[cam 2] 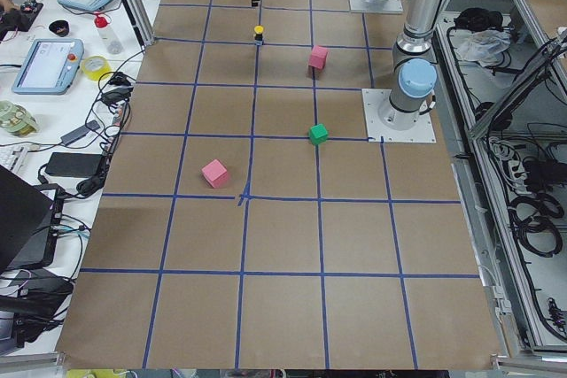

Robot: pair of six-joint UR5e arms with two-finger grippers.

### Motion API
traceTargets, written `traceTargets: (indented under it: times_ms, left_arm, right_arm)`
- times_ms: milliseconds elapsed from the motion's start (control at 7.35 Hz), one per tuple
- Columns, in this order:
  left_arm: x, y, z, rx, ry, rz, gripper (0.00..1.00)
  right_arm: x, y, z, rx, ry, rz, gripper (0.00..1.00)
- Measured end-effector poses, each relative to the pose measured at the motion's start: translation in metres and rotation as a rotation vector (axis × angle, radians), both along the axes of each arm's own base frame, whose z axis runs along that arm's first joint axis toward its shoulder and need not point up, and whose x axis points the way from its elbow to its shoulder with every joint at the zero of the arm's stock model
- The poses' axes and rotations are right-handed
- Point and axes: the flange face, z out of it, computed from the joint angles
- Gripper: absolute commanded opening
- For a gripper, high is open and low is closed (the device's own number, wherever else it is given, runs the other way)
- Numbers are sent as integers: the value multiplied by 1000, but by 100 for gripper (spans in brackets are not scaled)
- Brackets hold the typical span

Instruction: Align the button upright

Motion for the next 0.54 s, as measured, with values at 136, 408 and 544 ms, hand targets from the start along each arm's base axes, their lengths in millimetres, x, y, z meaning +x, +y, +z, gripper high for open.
traceTargets:
  times_ms: [136, 408, 544]
  left_arm:
    - [14, 9, 3, -1, -79, -94, 100]
    - [50, 21, 6, 26, -170, -202, 100]
    - [60, 22, 5, 33, -178, -216, 100]
  right_arm:
    - [0, 0, 0, 0, 0, 0, 100]
    - [0, 0, 0, 0, -1, -1, 100]
    - [0, 0, 0, 0, -1, -1, 100]
